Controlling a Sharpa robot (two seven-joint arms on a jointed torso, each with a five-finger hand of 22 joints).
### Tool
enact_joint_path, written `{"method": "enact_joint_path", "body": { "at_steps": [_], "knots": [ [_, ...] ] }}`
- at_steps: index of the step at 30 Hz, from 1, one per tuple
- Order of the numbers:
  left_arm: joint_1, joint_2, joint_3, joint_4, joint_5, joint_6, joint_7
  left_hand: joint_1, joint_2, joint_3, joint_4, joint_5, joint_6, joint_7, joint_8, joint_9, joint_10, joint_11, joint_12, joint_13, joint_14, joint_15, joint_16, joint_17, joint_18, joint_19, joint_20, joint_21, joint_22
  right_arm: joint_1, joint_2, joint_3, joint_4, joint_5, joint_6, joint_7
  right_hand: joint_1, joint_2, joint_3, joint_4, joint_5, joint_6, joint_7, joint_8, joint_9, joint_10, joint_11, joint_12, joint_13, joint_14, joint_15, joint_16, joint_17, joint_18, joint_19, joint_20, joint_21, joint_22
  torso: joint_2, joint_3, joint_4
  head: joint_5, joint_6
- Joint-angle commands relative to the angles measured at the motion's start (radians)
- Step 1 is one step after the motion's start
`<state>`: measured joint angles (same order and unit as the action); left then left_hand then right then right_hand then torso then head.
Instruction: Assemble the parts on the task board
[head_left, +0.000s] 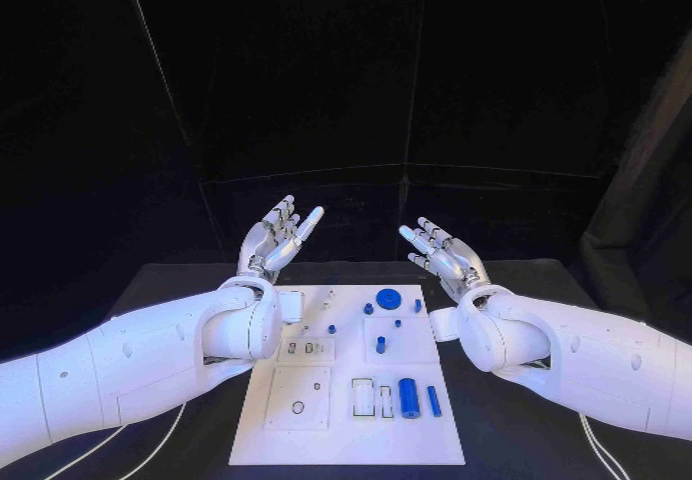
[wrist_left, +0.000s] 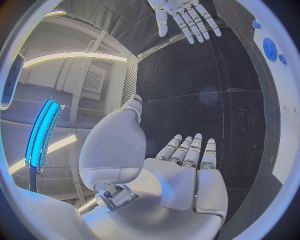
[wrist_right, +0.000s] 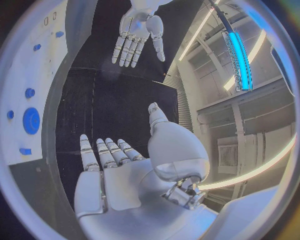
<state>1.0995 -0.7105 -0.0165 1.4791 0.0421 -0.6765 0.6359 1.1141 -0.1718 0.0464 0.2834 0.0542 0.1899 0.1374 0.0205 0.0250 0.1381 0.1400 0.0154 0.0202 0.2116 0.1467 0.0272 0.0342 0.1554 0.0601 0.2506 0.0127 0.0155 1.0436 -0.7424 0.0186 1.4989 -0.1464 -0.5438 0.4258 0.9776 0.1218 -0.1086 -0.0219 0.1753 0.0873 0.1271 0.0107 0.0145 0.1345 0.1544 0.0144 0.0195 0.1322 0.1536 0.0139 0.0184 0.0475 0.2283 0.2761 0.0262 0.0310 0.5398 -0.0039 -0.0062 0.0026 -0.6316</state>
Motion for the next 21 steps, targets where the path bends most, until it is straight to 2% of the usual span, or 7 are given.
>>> {"method": "enact_joint_path", "body": {
  "at_steps": [1,3,6,7,12,16,21],
  "knots": [
    [0.002,0.001,0.000,-0.001,0.011,0.049,0.072,0.045,-0.001,0.005,0.016,0.005,0.016,0.051,0.007,0.003,0.006,0.017,0.006,0.002,0.016,0.007,0.007,0.002,0.026,0.004,0.016,0.006,0.002,0.001,0.005,0.003,-0.008,-0.114,0.153,-0.052,0.104,0.022,0.001,-0.040,0.067,0.112,0.111,0.026,0.016,0.145,0.050,0.032,0.017,0.141,0.038,0.030,0.016,0.030,0.086,0.017,0.027,0.015,0.000,0.0000,-0.0001,0.000,0.000],
    [0.002,0.001,0.000,-0.001,0.011,0.049,0.072,0.045,0.003,0.009,0.016,0.005,0.017,0.054,0.007,0.003,0.007,0.019,0.006,0.002,0.019,0.009,0.008,0.003,0.025,0.004,0.017,0.006,0.002,0.001,0.007,0.004,-0.012,-0.126,0.172,-0.059,0.156,0.028,0.013,-0.077,0.077,0.247,0.139,0.060,0.035,0.342,0.088,0.078,0.038,0.382,0.066,0.089,0.043,0.069,0.281,0.013,0.086,0.046,0.000,0.0000,-0.0001,0.000,0.000],
    [0.002,0.001,0.000,-0.001,0.011,0.049,0.072,0.045,0.024,0.024,0.015,0.003,0.022,0.065,0.008,0.003,0.018,0.031,0.008,0.003,0.048,0.021,0.014,0.008,0.023,0.004,0.025,0.007,0.002,0.001,0.008,0.005,-0.014,-0.134,0.183,-0.062,0.214,0.027,0.021,-0.122,0.080,0.452,0.139,0.107,0.058,0.629,0.077,0.135,0.056,0.653,0.052,0.141,0.056,0.107,0.451,0.014,0.141,0.066,0.000,0.0000,-0.0001,0.000,0.000],
    [0.002,-0.032,-0.001,-0.001,0.012,0.091,0.055,0.045,0.027,0.026,0.014,0.003,0.024,0.068,0.008,0.004,0.020,0.034,0.008,0.004,0.052,0.022,0.015,0.009,0.022,0.004,0.026,0.007,0.002,0.001,-0.014,0.005,-0.045,-0.183,0.081,0.028,0.219,0.026,0.021,-0.127,0.079,0.480,0.138,0.113,0.060,0.664,0.074,0.142,0.057,0.681,0.048,0.145,0.057,0.112,0.462,0.014,0.146,0.067,-0.004,0.0014,-0.0082,-0.001,0.000],
    [0.002,-0.049,-0.010,0.007,0.013,0.135,0.049,0.061,0.066,0.052,0.011,0.001,0.057,0.098,0.013,0.007,0.075,0.067,0.016,0.009,0.145,0.049,0.042,0.024,0.012,0.026,0.040,0.017,0.009,0.002,-0.021,0.005,-0.058,-0.285,0.073,0.021,0.281,0.015,0.021,-0.189,0.079,0.673,0.112,0.129,0.062,0.784,0.044,0.131,0.044,0.804,0.016,0.134,0.046,0.137,0.557,0.007,0.174,0.062,-0.003,0.0019,-0.0063,0.001,-0.004],
    [0.002,-0.071,-0.014,0.022,0.013,0.163,0.068,0.105,0.131,0.089,-0.007,-0.003,0.213,0.155,0.049,0.026,0.397,0.120,0.098,0.048,0.475,0.087,0.160,0.077,-0.021,0.212,0.046,0.100,0.055,0.005,-0.024,0.006,-0.072,-0.408,0.065,0.012,0.314,0.018,0.041,-0.240,0.141,0.791,0.100,0.132,0.059,0.865,0.024,0.124,0.044,0.889,-0.008,0.132,0.046,0.138,0.630,-0.015,0.198,0.061,0.001,0.0007,-0.0071,-0.003,-0.005],
    [0.003,-0.102,-0.017,0.056,0.008,0.195,0.085,0.149,0.163,0.088,-0.064,-0.002,0.356,0.146,0.072,0.033,0.641,0.101,0.149,0.051,0.611,0.057,0.191,0.078,0.004,0.528,0.040,0.233,0.115,0.025,-0.026,0.006,-0.089,-0.620,0.104,-0.034,0.328,0.023,0.067,-0.268,0.109,0.850,0.087,0.117,0.052,0.940,0.003,0.103,0.042,0.966,-0.034,0.128,0.046,0.138,0.697,-0.043,0.223,0.061,0.013,-0.0003,-0.0016,-0.008,-0.003]
  ]
}}
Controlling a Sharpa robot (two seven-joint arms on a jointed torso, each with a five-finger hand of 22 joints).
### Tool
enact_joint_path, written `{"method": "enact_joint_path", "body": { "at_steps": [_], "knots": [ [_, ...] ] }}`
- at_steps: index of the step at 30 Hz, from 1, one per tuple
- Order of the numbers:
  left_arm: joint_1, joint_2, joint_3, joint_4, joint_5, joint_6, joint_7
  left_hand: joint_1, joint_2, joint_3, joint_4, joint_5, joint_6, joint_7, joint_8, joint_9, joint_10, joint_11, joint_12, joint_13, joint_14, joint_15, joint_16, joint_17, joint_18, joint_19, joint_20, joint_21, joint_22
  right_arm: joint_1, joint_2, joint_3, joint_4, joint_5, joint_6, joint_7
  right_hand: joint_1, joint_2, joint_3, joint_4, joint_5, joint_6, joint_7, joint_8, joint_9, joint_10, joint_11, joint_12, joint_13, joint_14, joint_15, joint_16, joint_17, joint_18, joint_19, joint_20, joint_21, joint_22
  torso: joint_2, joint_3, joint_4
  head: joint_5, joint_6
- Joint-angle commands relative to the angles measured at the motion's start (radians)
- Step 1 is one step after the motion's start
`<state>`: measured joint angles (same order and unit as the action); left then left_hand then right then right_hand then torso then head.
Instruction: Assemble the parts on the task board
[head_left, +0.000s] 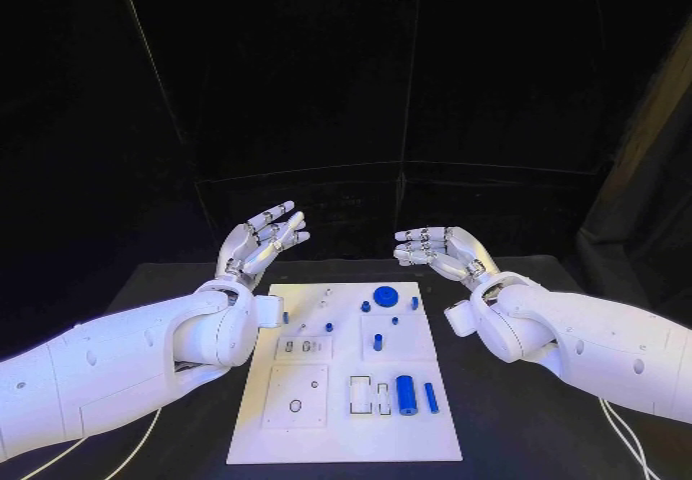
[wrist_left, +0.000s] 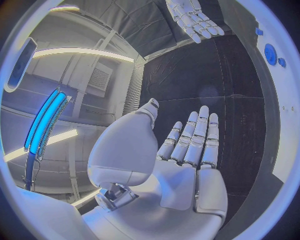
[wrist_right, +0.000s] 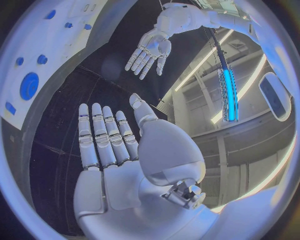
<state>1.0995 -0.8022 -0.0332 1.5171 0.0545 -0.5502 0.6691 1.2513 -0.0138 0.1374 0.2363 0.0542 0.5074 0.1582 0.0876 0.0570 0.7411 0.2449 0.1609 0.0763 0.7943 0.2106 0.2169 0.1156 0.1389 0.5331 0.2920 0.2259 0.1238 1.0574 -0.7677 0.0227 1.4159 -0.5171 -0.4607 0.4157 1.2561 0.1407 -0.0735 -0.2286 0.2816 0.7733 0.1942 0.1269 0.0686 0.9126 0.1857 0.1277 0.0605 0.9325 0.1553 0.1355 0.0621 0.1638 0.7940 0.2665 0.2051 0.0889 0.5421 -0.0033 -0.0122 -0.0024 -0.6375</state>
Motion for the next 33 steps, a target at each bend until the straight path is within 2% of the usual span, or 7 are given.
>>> {"method": "enact_joint_path", "body": {
  "at_steps": [1,8,10,17,22,26,33],
  "knots": [
    [0.003,-0.017,0.000,0.025,-0.006,0.077,0.052,0.018,0.008,-0.005,-0.027,-0.002,0.065,0.125,0.009,0.002,0.050,-0.008,0.003,-0.008,0.039,-0.010,-0.001,-0.005,0.021,0.067,-0.001,0.021,0.005,0.017,-0.002,0.002,-0.008,-0.316,0.039,-0.039,0.055,0.006,0.039,-0.063,0.013,0.176,0.019,0.000,-0.002,0.176,-0.031,-0.012,0.001,0.181,-0.041,0.007,0.003,0.022,0.143,-0.039,0.049,0.004,0.015,-0.0007,0.0053,-0.003,0.003],
    [0.002,-0.057,-0.001,0.081,-0.024,0.108,0.036,0.045,0.022,-0.015,-0.088,-0.004,0.269,0.109,0.037,0.011,0.151,-0.030,0.006,-0.011,0.139,-0.035,-0.004,-0.015,0.044,0.169,-0.006,0.039,-0.002,0.060,0.007,0.003,-0.019,-0.647,0.126,-0.152,0.066,-0.021,0.082,-0.062,-0.002,0.230,0.004,-0.026,-0.003,0.244,-0.052,-0.053,0.001,0.308,-0.081,0.011,0.008,0.020,0.239,-0.084,0.099,0.016,0.044,-0.0020,0.0153,-0.008,0.007],
    [0.002,-0.072,-0.002,0.106,-0.031,0.113,0.031,0.052,0.025,-0.017,-0.108,-0.003,0.333,0.101,0.042,0.012,0.184,-0.037,0.004,-0.012,0.170,-0.044,-0.008,-0.018,0.046,0.197,-0.010,0.040,-0.007,0.076,0.018,0.003,-0.024,-0.760,0.145,-0.216,0.062,-0.028,0.091,-0.061,-0.014,0.249,-0.005,-0.029,-0.002,0.272,-0.065,-0.056,0.002,0.357,-0.095,0.021,0.014,0.022,0.273,-0.100,0.123,0.025,0.061,-0.0068,0.0196,-0.013,0.015],
    [0.002,-0.089,-0.002,0.152,-0.038,0.127,0.019,0.055,0.027,-0.020,-0.125,-0.003,0.353,0.096,0.037,0.010,0.202,-0.043,-0.005,-0.013,0.188,-0.048,-0.017,-0.022,0.046,0.214,-0.013,0.035,-0.015,0.112,0.071,0.004,-0.071,-1.004,0.228,-0.363,0.043,-0.053,0.091,-0.058,-0.068,0.272,-0.028,-0.045,-0.003,0.287,-0.085,-0.067,0.001,0.474,-0.129,0.051,0.039,0.021,0.386,-0.142,0.217,0.067,0.100,-0.0182,0.0349,-0.024,0.021],
    [0.001,-0.087,-0.004,0.170,-0.039,0.146,0.014,0.051,0.029,-0.021,-0.126,-0.003,0.356,0.099,0.034,0.009,0.205,-0.042,-0.009,-0.013,0.191,-0.048,-0.020,-0.024,0.046,0.217,-0.014,0.033,-0.017,0.121,0.115,0.004,-0.106,-1.134,0.251,-0.404,0.042,-0.063,0.092,-0.059,-0.079,0.266,-0.038,-0.060,-0.003,0.273,-0.093,-0.067,0.001,0.546,-0.147,0.082,0.063,0.020,0.432,-0.161,0.269,0.093,0.126,-0.0235,0.0455,-0.028,0.025],
    [0.001,-0.082,-0.007,0.170,-0.039,0.161,0.015,0.049,0.030,-0.022,-0.127,-0.003,0.357,0.102,0.032,0.009,0.206,-0.041,-0.011,-0.013,0.193,-0.048,-0.022,-0.025,0.046,0.219,-0.014,0.032,-0.019,0.125,0.146,0.005,-0.133,-1.207,0.264,-0.419,0.045,-0.067,0.097,-0.058,-0.080,0.264,-0.044,-0.063,-0.003,0.263,-0.098,-0.066,0.001,0.578,-0.156,0.113,0.085,0.018,0.454,-0.172,0.310,0.115,0.141,-0.0289,0.0549,-0.036,0.029],
    [0.001,-0.076,-0.008,0.163,-0.040,0.179,0.014,0.050,0.032,-0.022,-0.128,-0.003,0.357,0.102,0.031,0.009,0.207,-0.040,-0.012,-0.013,0.194,-0.047,-0.023,-0.025,0.046,0.220,-0.014,0.031,-0.020,0.127,0.166,0.005,-0.154,-1.258,0.292,-0.447,0.036,-0.077,0.103,-0.057,-0.086,0.254,-0.045,-0.064,-0.003,0.240,-0.099,-0.066,0.002,0.576,-0.159,0.179,0.130,0.016,0.453,-0.177,0.364,0.146,0.159,-0.0338,0.0642,-0.042,0.030]
  ]
}}
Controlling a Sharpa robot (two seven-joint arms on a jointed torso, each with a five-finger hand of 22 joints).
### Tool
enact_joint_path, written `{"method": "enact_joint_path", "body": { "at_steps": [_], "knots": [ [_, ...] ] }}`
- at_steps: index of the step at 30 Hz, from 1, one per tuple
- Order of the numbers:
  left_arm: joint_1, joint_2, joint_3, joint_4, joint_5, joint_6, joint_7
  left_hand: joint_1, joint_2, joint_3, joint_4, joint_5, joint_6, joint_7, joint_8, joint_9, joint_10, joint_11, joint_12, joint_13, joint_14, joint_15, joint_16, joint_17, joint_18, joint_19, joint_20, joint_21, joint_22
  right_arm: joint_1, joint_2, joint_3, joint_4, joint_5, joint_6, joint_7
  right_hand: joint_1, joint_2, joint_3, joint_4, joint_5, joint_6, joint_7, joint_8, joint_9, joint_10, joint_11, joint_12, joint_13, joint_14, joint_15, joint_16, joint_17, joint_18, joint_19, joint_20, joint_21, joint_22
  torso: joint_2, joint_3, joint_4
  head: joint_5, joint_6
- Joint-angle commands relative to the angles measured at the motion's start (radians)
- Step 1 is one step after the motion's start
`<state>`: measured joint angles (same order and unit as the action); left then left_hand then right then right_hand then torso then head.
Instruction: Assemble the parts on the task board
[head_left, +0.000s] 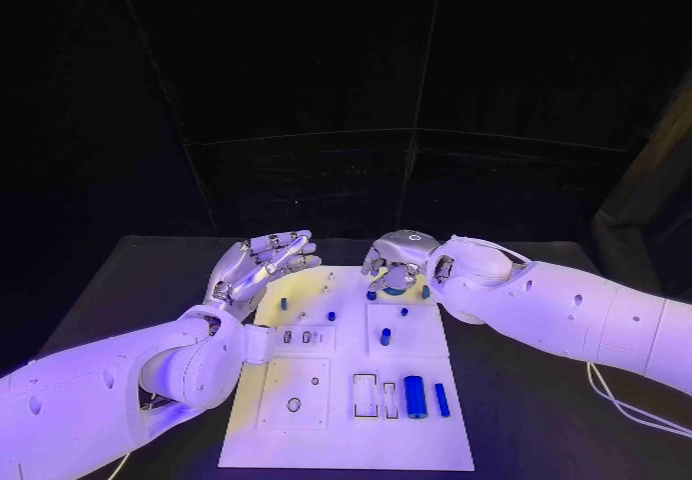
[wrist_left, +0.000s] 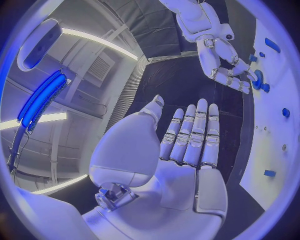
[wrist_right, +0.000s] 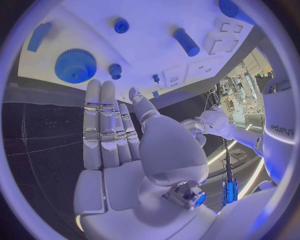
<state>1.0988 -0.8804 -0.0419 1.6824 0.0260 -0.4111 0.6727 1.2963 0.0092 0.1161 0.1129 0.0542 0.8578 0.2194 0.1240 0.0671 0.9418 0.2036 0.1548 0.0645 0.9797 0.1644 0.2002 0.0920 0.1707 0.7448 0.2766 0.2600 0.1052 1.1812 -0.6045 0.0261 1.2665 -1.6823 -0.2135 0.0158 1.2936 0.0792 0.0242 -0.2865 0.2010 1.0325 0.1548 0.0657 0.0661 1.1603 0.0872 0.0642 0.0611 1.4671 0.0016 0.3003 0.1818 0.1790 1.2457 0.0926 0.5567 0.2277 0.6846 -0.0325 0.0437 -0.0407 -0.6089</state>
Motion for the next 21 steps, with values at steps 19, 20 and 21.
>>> {"method": "enact_joint_path", "body": {
  "at_steps": [19,20,21],
  "knots": [
    [0.002,0.006,0.000,-0.037,-0.011,0.058,-0.004,0.002,0.016,0.001,-0.005,-0.003,0.008,0.042,-0.008,-0.002,0.008,0.002,-0.009,-0.001,0.011,-0.001,-0.010,-0.003,0.014,0.011,0.002,-0.006,-0.003,0.005,0.013,0.001,-0.012,-0.106,0.127,-0.042,-0.023,-0.013,0.039,0.003,-0.007,-0.004,-0.011,-0.001,0.000,-0.001,-0.006,-0.001,0.002,0.036,-0.015,0.239,0.145,0.002,-0.007,-0.009,0.174,0.102,0.031,-0.0034,0.0129,-0.020,0.002],
    [0.002,0.006,0.000,-0.039,-0.011,0.059,-0.005,0.002,0.017,0.001,-0.006,-0.003,0.008,0.042,-0.009,-0.002,0.008,0.002,-0.009,-0.001,0.011,-0.001,-0.010,-0.003,0.014,0.011,0.002,-0.006,-0.004,0.005,0.013,0.001,-0.012,-0.106,0.131,-0.041,-0.024,-0.012,0.042,0.003,-0.007,-0.002,-0.011,0.000,0.000,0.002,-0.006,0.000,0.002,0.036,-0.015,0.244,0.149,0.002,-0.008,-0.009,0.179,0.105,0.031,-0.0036,0.0129,-0.020,0.003],
    [0.002,0.006,0.000,-0.040,-0.011,0.059,-0.005,0.002,0.017,0.001,-0.006,-0.003,0.008,0.042,-0.009,-0.002,0.008,0.002,-0.009,-0.001,0.011,-0.001,-0.010,-0.003,0.014,0.011,0.002,-0.006,-0.004,0.005,0.014,0.001,-0.013,-0.106,0.135,-0.041,-0.024,-0.010,0.044,0.003,-0.007,0.000,-0.011,0.000,0.001,0.004,-0.007,0.000,0.002,0.035,-0.015,0.249,0.152,0.002,-0.009,-0.009,0.183,0.108,0.032,-0.0037,0.0139,-0.021,0.002]
  ]
}}
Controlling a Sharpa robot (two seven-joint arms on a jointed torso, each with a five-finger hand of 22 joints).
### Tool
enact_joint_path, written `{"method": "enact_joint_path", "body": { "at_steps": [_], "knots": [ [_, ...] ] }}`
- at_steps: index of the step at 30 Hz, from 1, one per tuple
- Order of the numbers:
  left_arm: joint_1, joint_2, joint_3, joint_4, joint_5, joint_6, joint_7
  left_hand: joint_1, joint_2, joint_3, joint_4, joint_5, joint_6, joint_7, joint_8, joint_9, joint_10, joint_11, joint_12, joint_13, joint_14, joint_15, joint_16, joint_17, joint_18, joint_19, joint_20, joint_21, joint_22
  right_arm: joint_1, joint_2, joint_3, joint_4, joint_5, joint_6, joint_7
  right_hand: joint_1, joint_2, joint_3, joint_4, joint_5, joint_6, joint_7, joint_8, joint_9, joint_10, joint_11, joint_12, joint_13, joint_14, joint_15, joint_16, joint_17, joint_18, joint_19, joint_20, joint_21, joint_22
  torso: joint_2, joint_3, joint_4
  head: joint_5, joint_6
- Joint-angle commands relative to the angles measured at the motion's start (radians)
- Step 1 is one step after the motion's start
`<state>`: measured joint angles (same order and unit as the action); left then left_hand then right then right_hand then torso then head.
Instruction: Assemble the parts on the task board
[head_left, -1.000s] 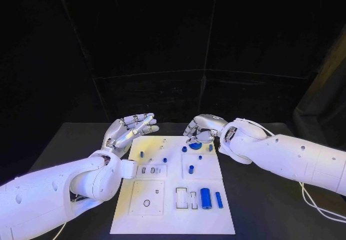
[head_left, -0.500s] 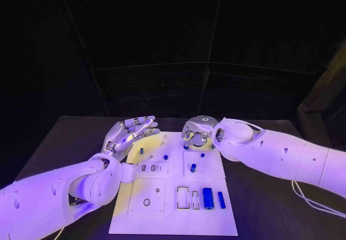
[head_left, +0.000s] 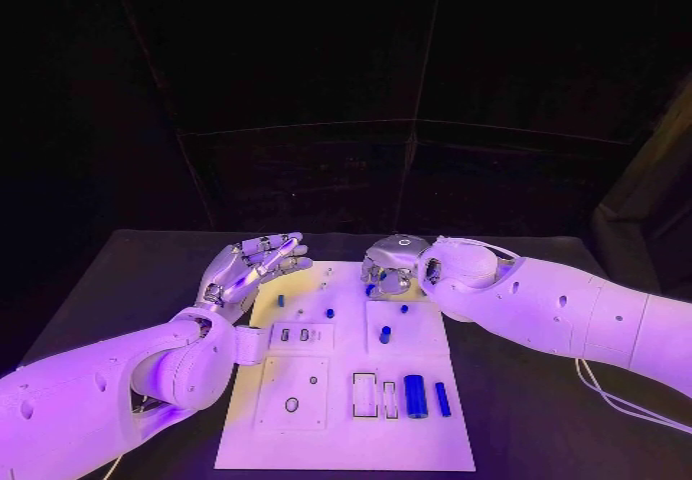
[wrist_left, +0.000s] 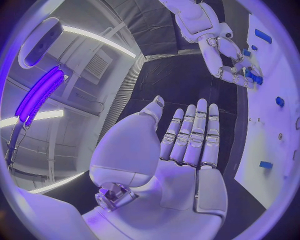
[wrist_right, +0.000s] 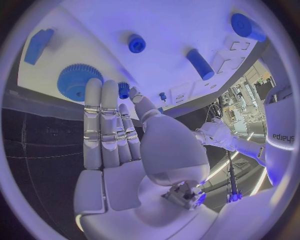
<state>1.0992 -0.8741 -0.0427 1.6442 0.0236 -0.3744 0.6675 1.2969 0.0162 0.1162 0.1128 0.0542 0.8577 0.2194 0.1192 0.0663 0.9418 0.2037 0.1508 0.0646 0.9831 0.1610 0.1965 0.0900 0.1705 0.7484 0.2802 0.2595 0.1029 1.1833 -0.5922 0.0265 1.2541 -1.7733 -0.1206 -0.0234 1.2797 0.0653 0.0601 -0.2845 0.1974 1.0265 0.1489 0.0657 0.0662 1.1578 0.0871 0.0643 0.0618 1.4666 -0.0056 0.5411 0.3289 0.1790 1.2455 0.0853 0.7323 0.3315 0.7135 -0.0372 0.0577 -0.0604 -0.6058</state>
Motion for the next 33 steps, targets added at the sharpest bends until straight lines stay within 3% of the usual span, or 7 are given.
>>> {"method": "enact_joint_path", "body": {
  "at_steps": [1,5,12,15,21,25,33],
  "knots": [
    [0.002,-0.001,0.001,-0.004,-0.009,0.022,-0.001,0.001,0.011,0.001,-0.006,-0.003,0.008,0.042,-0.005,-0.001,0.008,0.002,-0.006,-0.001,0.008,0.002,-0.007,-0.001,0.014,0.008,-0.002,-0.006,-0.002,0.003,0.002,0.001,-0.001,-0.015,0.046,-0.001,-0.010,0.005,0.011,0.000,-0.004,0.008,-0.005,0.000,0.001,0.007,-0.007,0.000,0.001,0.035,-0.008,0.013,0.008,0.002,-0.010,-0.002,0.012,0.007,0.003,0.0009,0.0003,-0.001,-0.001],
    [0.002,0.001,0.001,-0.010,-0.009,0.023,-0.001,-0.008,0.021,0.001,-0.002,-0.003,0.010,0.043,-0.008,-0.001,0.011,0.002,-0.010,-0.001,0.011,0.003,-0.011,-0.003,0.014,0.012,-0.002,-0.009,-0.005,0.003,0.006,0.001,-0.003,-0.014,0.059,0.000,-0.002,0.022,0.045,-0.002,-0.049,0.017,-0.006,0.000,0.000,0.012,-0.008,-0.002,0.000,0.032,-0.010,0.047,0.028,0.003,-0.018,-0.003,0.043,0.027,0.007,0.0016,0.0012,-0.002,0.002],
    [0.002,0.001,0.001,-0.015,-0.009,0.025,-0.007,-0.015,0.027,0.001,0.001,-0.003,0.010,0.044,-0.012,-0.002,0.011,0.003,-0.014,-0.002,0.012,0.003,-0.015,-0.005,0.014,0.013,-0.001,-0.012,-0.008,0.003,0.010,0.001,-0.013,-0.012,0.069,0.000,0.003,0.032,0.093,-0.003,-0.071,0.033,-0.004,0.002,0.001,0.025,-0.009,-0.001,0.000,0.026,-0.011,0.082,0.049,0.003,-0.030,-0.003,0.079,0.049,0.009,0.0025,0.0014,-0.011,-0.003],
    [0.002,-0.002,0.001,-0.011,-0.009,0.029,-0.012,-0.018,0.030,0.000,0.002,-0.003,0.010,0.044,-0.014,-0.002,0.010,0.004,-0.016,-0.002,0.012,0.004,-0.017,-0.006,0.014,0.014,-0.001,-0.014,-0.010,0.003,0.010,0.001,-0.011,-0.012,0.063,-0.001,0.013,0.044,0.133,-0.005,-0.093,0.044,-0.003,0.003,0.002,0.036,-0.008,-0.001,0.000,0.021,-0.013,0.099,0.058,0.003,-0.037,-0.004,0.097,0.061,0.012,0.0015,0.0008,0.006,0.002],
    [0.002,0.000,0.001,-0.007,-0.008,0.042,-0.023,-0.027,0.032,-0.004,0.005,-0.003,0.009,0.045,-0.018,-0.002,0.009,0.004,-0.020,-0.002,0.012,0.004,-0.021,-0.007,0.014,0.015,-0.001,-0.017,-0.013,0.003,0.017,0.001,-0.015,-0.012,0.047,-0.005,-0.008,0.025,0.265,0.002,-0.113,0.060,-0.001,0.000,0.001,0.049,-0.008,-0.002,0.001,-0.001,-0.010,0.148,0.085,0.004,-0.073,-0.001,0.157,0.101,0.014,0.0009,0.0023,0.009,-0.011],
    [0.003,0.002,0.001,-0.002,0.004,0.047,-0.029,-0.030,0.032,-0.005,0.006,-0.003,0.008,0.045,-0.020,-0.002,0.008,0.005,-0.022,-0.002,0.012,0.005,-0.022,-0.008,0.013,0.015,-0.001,-0.018,-0.014,0.003,0.018,0.001,-0.014,-0.012,-0.023,-0.003,-0.009,0.018,0.343,0.003,-0.130,0.068,0.003,0.001,0.002,0.059,-0.007,-0.001,0.002,-0.011,-0.010,0.163,0.091,0.005,-0.089,-0.001,0.182,0.117,0.015,-0.0003,0.0017,0.011,-0.014],
    [0.003,-0.001,0.001,0.002,0.012,0.052,-0.035,-0.031,0.032,-0.005,0.006,-0.003,0.008,0.045,-0.020,-0.002,0.008,0.005,-0.022,-0.002,0.012,0.005,-0.023,-0.008,0.013,0.015,-0.001,-0.018,-0.014,0.002,-0.005,0.002,0.029,0.019,-0.173,0.003,-0.032,-0.032,0.435,0.014,-0.119,0.072,0.009,0.000,0.001,0.065,-0.004,-0.002,0.002,-0.017,-0.007,0.188,0.100,0.005,-0.107,0.001,0.223,0.141,0.016,-0.0001,0.0003,0.017,-0.012]
  ]
}}
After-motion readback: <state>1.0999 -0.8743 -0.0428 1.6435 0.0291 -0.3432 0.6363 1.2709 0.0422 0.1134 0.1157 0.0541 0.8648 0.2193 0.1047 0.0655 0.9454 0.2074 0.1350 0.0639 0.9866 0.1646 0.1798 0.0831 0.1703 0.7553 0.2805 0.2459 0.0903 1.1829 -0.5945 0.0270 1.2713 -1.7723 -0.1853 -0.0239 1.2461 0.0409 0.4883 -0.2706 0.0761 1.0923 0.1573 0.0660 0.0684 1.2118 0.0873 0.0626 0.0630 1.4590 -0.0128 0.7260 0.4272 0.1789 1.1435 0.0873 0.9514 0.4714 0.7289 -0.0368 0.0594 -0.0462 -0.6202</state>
